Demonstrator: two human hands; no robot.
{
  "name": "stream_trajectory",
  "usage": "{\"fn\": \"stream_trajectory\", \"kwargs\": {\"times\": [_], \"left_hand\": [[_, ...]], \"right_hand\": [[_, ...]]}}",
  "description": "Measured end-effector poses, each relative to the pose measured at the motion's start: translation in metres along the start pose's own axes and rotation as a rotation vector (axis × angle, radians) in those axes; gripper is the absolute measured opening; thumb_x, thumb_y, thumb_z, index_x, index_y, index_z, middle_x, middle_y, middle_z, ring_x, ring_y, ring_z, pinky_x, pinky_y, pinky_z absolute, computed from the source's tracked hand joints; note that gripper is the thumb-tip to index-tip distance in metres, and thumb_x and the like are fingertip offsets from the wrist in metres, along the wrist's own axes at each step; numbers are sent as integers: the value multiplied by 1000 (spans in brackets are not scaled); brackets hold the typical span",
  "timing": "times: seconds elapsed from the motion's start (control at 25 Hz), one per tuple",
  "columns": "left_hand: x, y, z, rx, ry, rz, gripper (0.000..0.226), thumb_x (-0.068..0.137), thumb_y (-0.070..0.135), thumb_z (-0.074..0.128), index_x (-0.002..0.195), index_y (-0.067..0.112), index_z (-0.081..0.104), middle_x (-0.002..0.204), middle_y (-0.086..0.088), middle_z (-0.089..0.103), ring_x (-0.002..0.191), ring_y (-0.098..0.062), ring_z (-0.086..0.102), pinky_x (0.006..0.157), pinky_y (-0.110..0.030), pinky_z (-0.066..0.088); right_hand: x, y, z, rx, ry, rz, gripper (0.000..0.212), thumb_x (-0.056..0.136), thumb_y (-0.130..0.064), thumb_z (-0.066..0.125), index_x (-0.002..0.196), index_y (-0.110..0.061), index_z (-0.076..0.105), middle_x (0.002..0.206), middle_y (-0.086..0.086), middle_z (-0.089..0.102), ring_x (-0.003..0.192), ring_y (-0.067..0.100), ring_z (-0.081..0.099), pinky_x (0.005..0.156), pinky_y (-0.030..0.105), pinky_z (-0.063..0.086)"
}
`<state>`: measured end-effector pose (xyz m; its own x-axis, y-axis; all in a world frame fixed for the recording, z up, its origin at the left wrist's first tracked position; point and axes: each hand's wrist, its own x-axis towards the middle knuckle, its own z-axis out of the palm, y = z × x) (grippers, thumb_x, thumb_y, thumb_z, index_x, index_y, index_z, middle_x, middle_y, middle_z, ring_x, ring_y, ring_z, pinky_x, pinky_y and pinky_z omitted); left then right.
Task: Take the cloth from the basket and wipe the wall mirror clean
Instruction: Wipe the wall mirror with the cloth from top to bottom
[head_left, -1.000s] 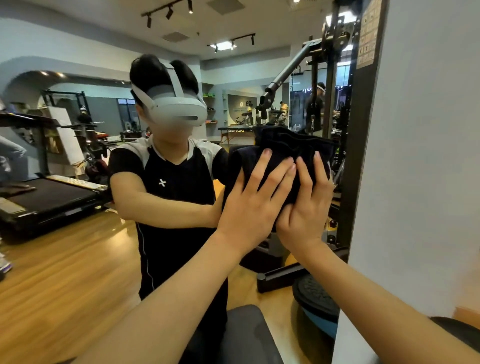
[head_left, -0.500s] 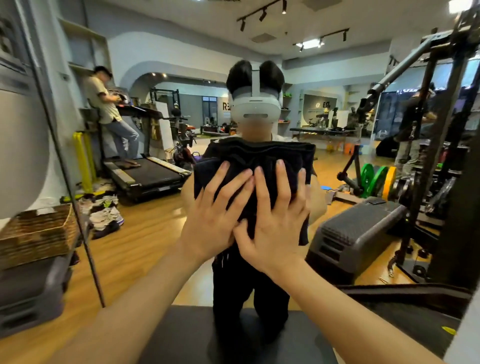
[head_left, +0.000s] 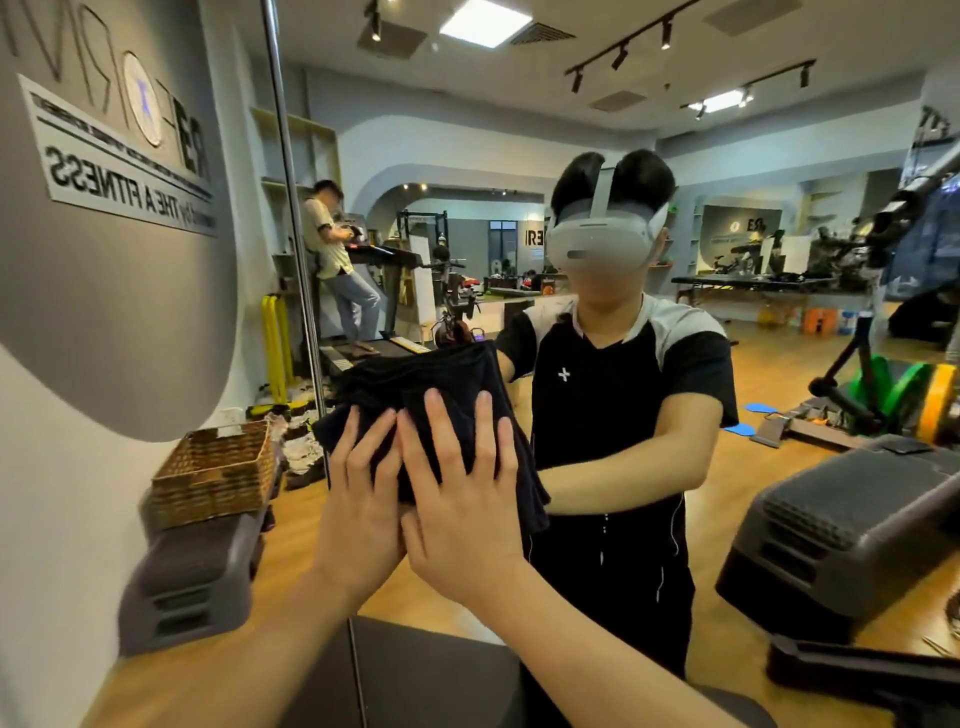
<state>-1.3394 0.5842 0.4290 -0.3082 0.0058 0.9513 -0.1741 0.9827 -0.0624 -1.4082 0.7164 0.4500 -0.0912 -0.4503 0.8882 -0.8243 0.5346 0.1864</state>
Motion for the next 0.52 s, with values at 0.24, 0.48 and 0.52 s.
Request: {"fn": "stream_trajectory", "kwargs": {"times": [0.24, 0.48, 0.52], "left_hand": [[-39, 94, 40, -8, 21, 48, 60, 92, 25, 61, 146, 6, 41, 152, -17, 34, 160, -34, 5, 120, -58, 30], [20, 172, 76, -147, 45, 109, 59, 99, 22, 60, 151, 5, 39, 160, -12, 33, 150, -47, 33, 118, -62, 36], [42, 174, 71, -176, 59, 105, 62, 98, 22, 62, 152, 6, 38, 161, -11, 33, 150, -48, 31, 119, -61, 35]], "right_hand": [[-89, 56, -2, -44, 14, 0, 70, 94, -27, 50, 162, -15, 35, 174, 10, 12, 157, 47, 14, 127, 58, 17], [-73, 149, -47, -14, 137, 94, 52, 107, -23, 36, 158, -14, 41, 168, 15, 25, 156, 45, 20, 116, 65, 37], [-51, 156, -54, -4, 183, 115, 50, 108, -24, 35, 157, -14, 44, 167, 17, 27, 155, 46, 22, 116, 66, 36]]}}
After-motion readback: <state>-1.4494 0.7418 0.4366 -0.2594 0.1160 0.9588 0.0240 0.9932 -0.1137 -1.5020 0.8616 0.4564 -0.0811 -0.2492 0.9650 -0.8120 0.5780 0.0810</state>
